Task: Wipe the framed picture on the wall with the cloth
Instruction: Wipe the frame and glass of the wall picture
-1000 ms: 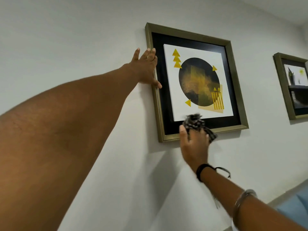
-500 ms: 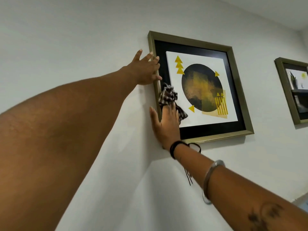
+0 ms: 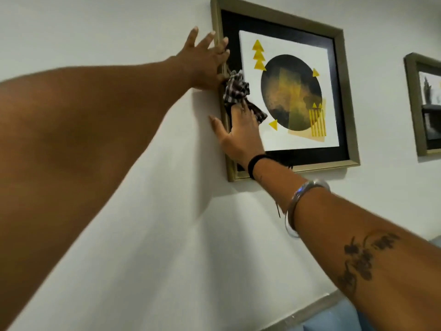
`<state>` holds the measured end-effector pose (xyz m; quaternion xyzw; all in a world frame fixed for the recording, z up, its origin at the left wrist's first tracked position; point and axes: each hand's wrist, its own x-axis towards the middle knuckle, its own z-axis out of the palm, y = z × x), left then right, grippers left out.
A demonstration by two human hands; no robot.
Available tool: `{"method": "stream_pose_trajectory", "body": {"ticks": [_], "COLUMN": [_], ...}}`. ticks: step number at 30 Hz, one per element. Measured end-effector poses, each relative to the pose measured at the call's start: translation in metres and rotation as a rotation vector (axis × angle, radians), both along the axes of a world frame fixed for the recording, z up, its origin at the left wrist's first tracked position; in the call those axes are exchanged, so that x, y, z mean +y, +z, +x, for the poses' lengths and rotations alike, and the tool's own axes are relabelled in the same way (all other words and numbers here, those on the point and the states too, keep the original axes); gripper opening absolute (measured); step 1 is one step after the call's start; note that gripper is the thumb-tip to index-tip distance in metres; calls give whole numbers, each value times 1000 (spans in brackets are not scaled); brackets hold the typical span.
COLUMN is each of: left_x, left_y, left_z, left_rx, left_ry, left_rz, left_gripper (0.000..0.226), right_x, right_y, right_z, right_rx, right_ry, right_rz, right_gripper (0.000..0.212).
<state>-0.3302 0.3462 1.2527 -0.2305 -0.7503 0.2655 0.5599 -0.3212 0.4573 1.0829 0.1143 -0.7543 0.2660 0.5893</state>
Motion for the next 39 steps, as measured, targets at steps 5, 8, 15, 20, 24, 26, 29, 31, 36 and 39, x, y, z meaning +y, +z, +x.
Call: {"method": "stream_pose_trajectory", "body": {"ticks": [5,8,15,20,24,26,29,31,36,39], "left_x": [4,8,23,17,16,15,16,15,16,16], "left_y": [-5,-9,-22,-15,-16,-16,-12,-13,-17,-15], "left_z": [1,2,2,-2,-3,0,0,0,-2,-1], "left_rx": [-3,-5,-65,-66,-72,-93,-82,-118,-142,-156], "left_ry": [17,29,8,-7,-37,-29,-33,-32,-64,-76], "left_rz": [17,62,187,159,173,167,163,170,189,186], "left_gripper": [77,75,68,69,69,70,70,71,70,69], "right_x": [7,21,65,81,85,93,119,138,157,139], "right_y": [-78,-106,-121,-132,-129,-135,-136,-131,-110,-100], "right_z": [4,5,-6,-21,-25,-27,-24,-23,-26,-26], "right_rx": [1,28,155,202,256,252,170,67,-52,-63], "right_ry": [-26,-57,-215,-337,-334,-367,-443,-469,-471,-413], "right_rz": [80,178,429,406,394,371,181,28,-297,-446], "right_gripper": [71,71,57,56,58,60,60,61,78,77]}}
